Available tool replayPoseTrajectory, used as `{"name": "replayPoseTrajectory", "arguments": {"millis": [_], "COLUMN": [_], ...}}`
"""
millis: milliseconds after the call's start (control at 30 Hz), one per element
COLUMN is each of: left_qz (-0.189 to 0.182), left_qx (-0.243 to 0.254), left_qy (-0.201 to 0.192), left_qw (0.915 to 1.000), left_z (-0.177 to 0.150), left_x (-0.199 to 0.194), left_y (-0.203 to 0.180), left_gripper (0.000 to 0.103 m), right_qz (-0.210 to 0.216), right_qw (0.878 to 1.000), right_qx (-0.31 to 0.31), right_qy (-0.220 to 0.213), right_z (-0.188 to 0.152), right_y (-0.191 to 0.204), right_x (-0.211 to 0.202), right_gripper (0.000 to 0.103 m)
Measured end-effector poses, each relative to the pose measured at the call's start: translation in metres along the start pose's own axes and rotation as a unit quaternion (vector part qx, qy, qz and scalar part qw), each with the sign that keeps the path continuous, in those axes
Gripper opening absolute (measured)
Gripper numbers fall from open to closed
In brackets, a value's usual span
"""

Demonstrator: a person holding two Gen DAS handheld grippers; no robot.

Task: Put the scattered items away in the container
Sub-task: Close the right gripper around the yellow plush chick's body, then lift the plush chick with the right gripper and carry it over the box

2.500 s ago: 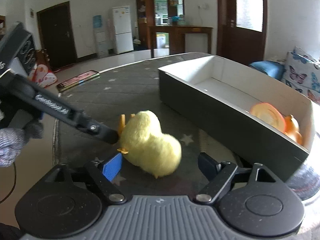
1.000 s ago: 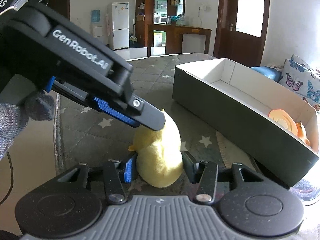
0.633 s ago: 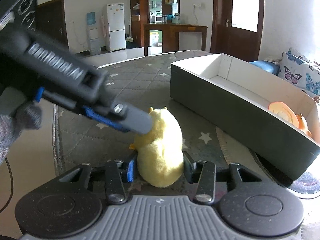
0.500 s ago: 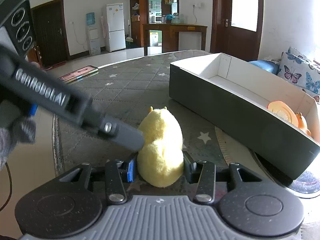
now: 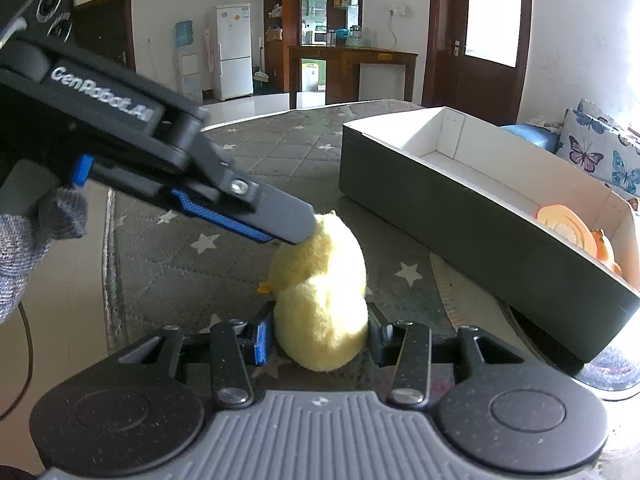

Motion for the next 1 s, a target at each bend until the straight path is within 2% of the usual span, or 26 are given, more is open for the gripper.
{"name": "replayPoseTrajectory", "arguments": {"millis": [200, 300, 400, 567, 700, 1000], "left_qz": [0.045, 0.062, 0.062, 0.062, 0.055, 0.042], "left_qx": [0.071, 0.076, 0.069, 0.097, 0.084, 0.046], "left_qy": [0.008, 0.012, 0.017, 0.025, 0.027, 0.019], "left_qw": [0.9964, 0.9951, 0.9956, 0.9930, 0.9945, 0.9979], "left_z": [-0.002, -0.003, -0.002, 0.000, 0.001, 0.004], "left_x": [0.010, 0.016, 0.019, 0.026, 0.032, 0.024], "left_y": [-0.025, -0.025, -0.021, -0.024, -0.020, -0.015], "left_gripper": [0.035, 0.035, 0.035, 0.037, 0.038, 0.034], "right_qz": [-0.004, -0.004, -0.004, -0.006, -0.007, -0.016], "right_qw": [1.000, 1.000, 1.000, 1.000, 1.000, 1.000], "right_qx": [-0.009, -0.010, -0.010, -0.002, 0.009, 0.010], "right_qy": [0.000, 0.000, 0.000, -0.001, -0.002, -0.014], "right_z": [0.000, 0.000, -0.001, 0.000, 0.001, 0.003], "right_y": [0.003, 0.003, 0.002, 0.000, -0.002, 0.001], "right_x": [0.000, 0.000, 0.000, -0.001, 0.000, -0.005], "right_gripper": [0.045, 0.045, 0.045, 0.045, 0.044, 0.042]}}
Point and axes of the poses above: each gripper's, at about its wrist camera, not at the fingertips, and x roughly the way its jaws point, y to its left, z to its top, the point moved 5 cm from there along x, roughly the way its jaws point, and after that the axes turned 8 degrees about -y, right-handed, at the moved point
